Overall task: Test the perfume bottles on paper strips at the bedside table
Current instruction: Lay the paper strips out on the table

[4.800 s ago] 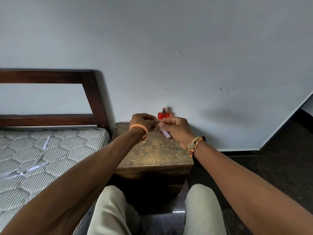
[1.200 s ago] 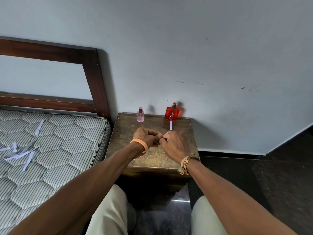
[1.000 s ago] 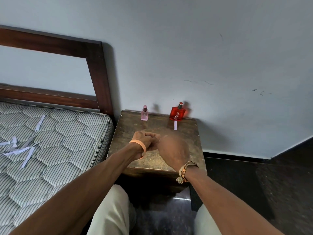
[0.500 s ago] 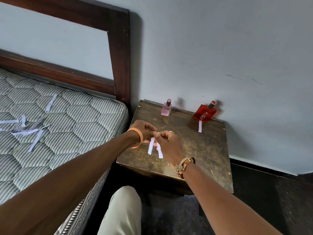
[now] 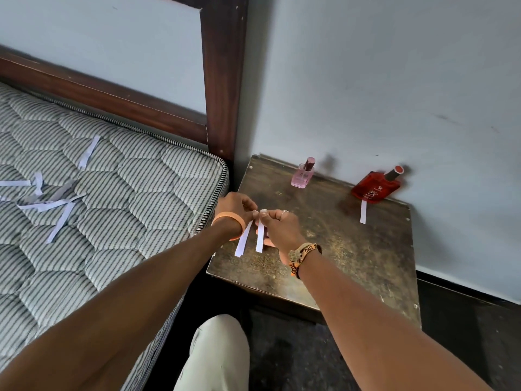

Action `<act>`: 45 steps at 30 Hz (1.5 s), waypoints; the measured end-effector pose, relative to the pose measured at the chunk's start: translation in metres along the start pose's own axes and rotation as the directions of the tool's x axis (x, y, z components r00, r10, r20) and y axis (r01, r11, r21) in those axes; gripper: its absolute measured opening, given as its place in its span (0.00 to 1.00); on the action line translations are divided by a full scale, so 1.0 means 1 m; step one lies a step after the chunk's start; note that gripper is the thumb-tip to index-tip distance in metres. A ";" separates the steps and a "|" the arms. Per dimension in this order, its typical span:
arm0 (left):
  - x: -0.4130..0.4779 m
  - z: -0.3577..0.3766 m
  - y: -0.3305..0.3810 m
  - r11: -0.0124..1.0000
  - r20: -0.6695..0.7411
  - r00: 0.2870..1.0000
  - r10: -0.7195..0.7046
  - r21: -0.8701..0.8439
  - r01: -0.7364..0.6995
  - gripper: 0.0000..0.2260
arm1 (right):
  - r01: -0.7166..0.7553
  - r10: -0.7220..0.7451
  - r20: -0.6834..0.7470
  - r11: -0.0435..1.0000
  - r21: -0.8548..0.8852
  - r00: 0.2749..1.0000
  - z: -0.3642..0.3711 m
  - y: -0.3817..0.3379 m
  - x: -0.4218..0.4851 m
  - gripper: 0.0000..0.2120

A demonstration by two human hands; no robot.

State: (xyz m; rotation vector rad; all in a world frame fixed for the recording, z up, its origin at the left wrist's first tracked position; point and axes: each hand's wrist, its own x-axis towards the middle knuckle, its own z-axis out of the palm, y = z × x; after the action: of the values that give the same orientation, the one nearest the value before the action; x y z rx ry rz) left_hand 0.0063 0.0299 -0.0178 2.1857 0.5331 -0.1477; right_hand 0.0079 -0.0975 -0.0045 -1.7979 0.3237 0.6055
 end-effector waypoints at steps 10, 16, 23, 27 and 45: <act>-0.003 0.007 -0.009 1.000 -0.124 0.992 -0.030 -0.004 0.030 0.11 | 0.015 -0.015 -0.012 1.000 0.000 1.000 -0.004 0.002 0.000 0.07; -0.034 0.006 0.016 0.978 -0.079 0.996 0.050 -0.200 -0.065 0.02 | -0.010 0.015 -0.061 0.996 0.085 0.998 -0.039 -0.004 -0.024 0.07; -0.082 0.020 0.073 0.904 0.259 0.955 0.143 -0.426 -0.020 0.07 | 0.039 -0.019 -0.122 0.985 0.167 0.992 -0.093 -0.015 -0.065 0.05; -0.098 0.040 0.099 0.892 0.243 0.962 0.123 -0.452 0.001 0.08 | 0.081 -0.045 -0.200 0.981 0.176 0.979 -0.127 -0.009 -0.080 0.02; -0.086 0.126 0.090 0.926 0.409 0.912 -0.019 -0.336 0.170 0.16 | -0.104 0.122 -0.277 0.992 0.078 0.953 -0.159 0.079 -0.024 0.02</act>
State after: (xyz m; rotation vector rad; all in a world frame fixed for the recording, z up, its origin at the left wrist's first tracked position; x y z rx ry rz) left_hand -0.0226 -0.1444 -0.0061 1.7020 0.3957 -0.4986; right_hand -0.0146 -0.2743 -0.0211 -1.8147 0.6362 0.4126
